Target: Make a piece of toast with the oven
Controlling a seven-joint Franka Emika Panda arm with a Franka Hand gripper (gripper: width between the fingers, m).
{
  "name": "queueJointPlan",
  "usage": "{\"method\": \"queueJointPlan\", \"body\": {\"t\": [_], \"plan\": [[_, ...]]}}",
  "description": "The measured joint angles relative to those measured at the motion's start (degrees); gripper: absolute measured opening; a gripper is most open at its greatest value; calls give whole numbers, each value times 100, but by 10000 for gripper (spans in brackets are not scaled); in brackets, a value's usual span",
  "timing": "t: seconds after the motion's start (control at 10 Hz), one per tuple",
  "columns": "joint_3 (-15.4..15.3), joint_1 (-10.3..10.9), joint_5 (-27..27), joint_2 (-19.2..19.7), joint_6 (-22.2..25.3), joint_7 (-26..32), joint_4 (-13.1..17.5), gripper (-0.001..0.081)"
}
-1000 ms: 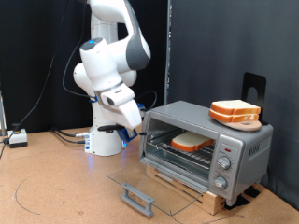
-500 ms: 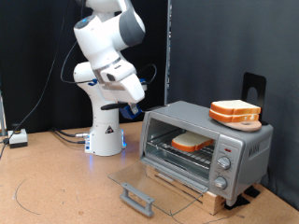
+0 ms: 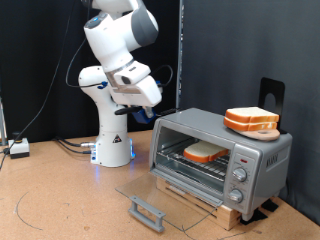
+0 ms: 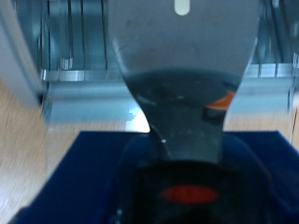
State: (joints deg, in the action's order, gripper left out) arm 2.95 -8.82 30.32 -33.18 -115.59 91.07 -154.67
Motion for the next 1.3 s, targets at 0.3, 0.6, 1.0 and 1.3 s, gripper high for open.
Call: {"method": "queueJointPlan", "body": {"t": [0.3, 0.6, 1.0, 1.3], "plan": [[-116, 442, 278, -272, 570, 97, 0, 396], [-489, 698, 331, -495, 1067, -120, -29, 396], [-1153, 977, 752, -844, 1061, -693, -203, 396], [-1779, 1098, 1006, -1017, 703, -1240, -421, 396]]}}
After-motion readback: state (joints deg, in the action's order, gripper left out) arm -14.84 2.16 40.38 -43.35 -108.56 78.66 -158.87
